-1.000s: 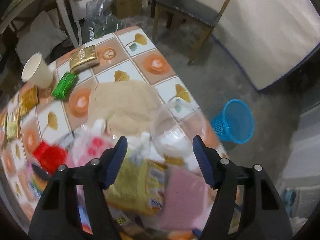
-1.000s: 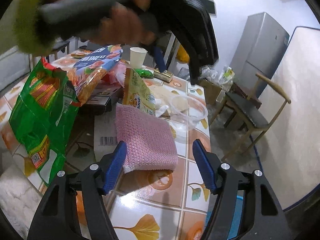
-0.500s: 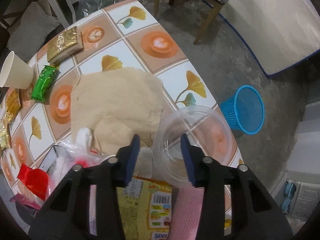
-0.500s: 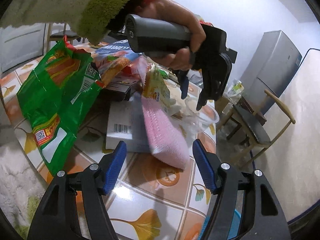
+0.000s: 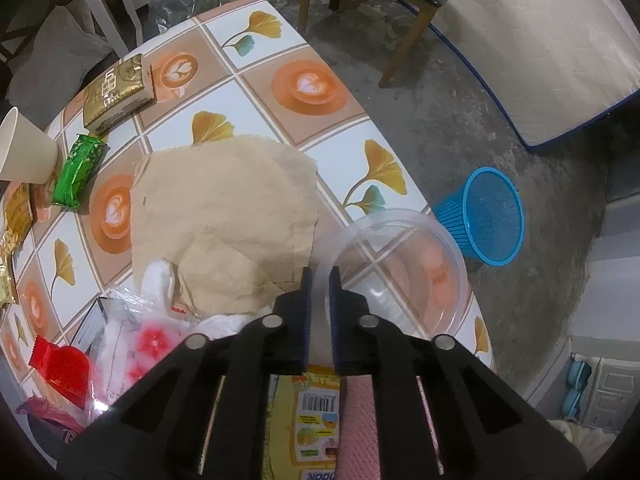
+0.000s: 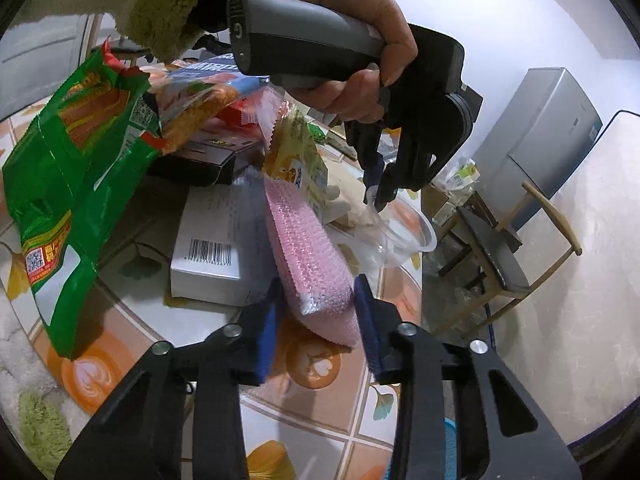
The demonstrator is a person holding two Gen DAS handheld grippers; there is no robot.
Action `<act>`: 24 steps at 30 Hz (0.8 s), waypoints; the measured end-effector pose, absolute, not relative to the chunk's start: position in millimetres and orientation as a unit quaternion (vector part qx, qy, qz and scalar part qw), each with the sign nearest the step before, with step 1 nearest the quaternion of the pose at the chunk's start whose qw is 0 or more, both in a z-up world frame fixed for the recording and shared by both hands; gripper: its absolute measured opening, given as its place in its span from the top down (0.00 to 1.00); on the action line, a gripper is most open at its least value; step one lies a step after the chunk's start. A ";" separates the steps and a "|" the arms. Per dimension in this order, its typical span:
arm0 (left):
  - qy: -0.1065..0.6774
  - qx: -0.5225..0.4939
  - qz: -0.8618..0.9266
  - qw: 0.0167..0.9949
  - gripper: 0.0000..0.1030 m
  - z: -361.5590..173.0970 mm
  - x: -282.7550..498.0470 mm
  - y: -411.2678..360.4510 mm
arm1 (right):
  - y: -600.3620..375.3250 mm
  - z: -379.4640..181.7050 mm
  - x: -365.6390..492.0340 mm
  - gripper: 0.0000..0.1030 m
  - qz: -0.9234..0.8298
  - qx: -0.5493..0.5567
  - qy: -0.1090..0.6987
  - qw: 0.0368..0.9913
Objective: Collect trash
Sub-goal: 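Reach the right gripper to the pink sponge and close on it, then carry the pink sponge with the right gripper over the blue wastebasket and release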
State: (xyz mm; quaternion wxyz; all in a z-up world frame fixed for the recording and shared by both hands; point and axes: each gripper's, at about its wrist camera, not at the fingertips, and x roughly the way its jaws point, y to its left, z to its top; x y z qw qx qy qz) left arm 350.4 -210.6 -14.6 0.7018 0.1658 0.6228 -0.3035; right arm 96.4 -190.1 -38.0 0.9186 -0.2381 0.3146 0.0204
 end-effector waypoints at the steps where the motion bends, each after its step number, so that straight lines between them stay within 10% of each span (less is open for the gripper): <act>1: 0.621 0.166 -0.305 0.703 0.95 -13.3 349.7 -210.4 | -188.8 -37.6 95.1 0.68 0.020 -0.238 0.313 0.919; 24: 0.571 0.139 -0.329 0.739 0.96 46.3 298.1 -211.1 | -216.1 -14.0 54.8 0.71 -0.044 -0.199 0.283 0.937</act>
